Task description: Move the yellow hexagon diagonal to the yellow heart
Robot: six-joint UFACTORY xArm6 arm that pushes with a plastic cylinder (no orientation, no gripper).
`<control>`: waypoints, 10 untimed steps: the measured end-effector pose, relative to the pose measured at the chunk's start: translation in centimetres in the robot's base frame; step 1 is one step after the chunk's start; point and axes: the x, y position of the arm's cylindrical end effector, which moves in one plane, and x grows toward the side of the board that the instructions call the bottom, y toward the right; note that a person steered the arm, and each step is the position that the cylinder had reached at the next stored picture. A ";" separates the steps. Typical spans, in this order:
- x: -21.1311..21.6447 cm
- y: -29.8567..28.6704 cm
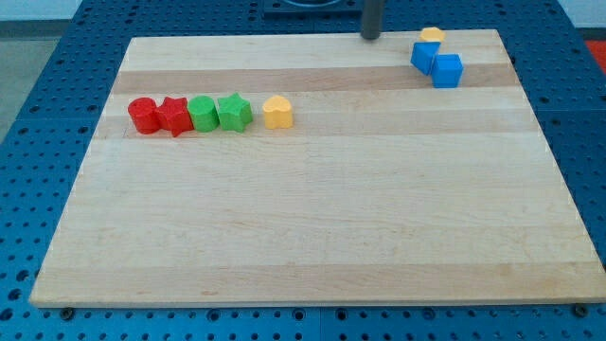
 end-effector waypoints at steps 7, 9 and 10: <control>2.5 9.5; 1.8 2.9; 3.9 1.0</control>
